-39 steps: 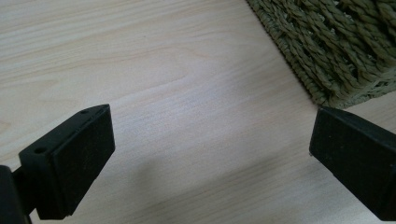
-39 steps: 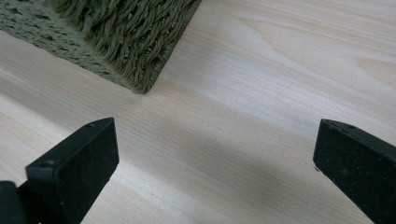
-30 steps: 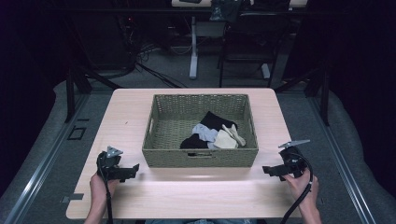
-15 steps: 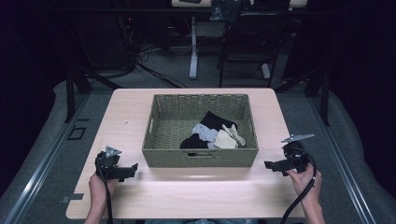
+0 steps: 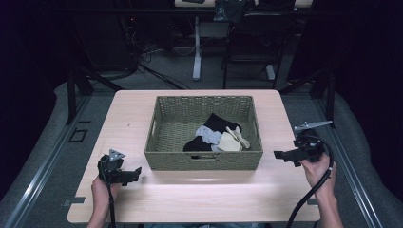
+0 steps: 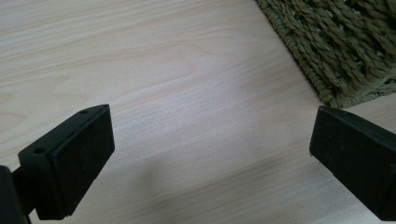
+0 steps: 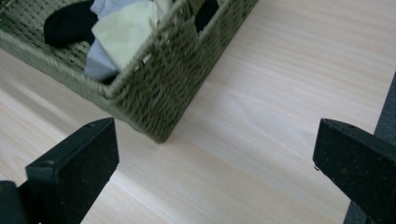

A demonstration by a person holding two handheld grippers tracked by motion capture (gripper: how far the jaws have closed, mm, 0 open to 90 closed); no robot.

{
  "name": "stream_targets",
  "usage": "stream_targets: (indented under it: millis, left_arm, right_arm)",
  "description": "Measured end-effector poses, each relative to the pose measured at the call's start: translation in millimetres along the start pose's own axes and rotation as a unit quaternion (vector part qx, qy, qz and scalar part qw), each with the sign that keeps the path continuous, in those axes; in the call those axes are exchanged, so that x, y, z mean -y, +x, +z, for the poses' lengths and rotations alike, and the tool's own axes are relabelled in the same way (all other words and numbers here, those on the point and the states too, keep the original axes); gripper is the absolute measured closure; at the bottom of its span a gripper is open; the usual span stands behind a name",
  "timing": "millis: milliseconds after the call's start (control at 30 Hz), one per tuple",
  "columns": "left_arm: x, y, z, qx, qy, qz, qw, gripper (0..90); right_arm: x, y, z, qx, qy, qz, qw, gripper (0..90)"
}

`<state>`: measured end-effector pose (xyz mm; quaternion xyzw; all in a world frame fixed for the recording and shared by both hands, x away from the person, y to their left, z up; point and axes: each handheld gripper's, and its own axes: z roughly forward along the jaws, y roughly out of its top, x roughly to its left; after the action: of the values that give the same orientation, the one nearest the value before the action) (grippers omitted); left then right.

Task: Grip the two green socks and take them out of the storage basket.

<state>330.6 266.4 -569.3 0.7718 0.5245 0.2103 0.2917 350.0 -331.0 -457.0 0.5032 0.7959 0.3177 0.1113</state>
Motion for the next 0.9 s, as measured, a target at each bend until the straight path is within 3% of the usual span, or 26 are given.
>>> stream_targets:
  millis: [467,900]
  left_arm:
    - [3.1,2.2,-2.8,-0.002,-0.002,-0.002,1.0000,0.0]
    - [0.5,2.3,0.6,0.004,0.000,0.002,1.0000,0.0]
  right_arm:
    - [-68.7,32.7,-2.1,-0.024,0.012,-0.056,0.9981,0.5]
    - [-119.4,61.7,39.8,-0.035,0.056,-0.084,0.9943,2.1]
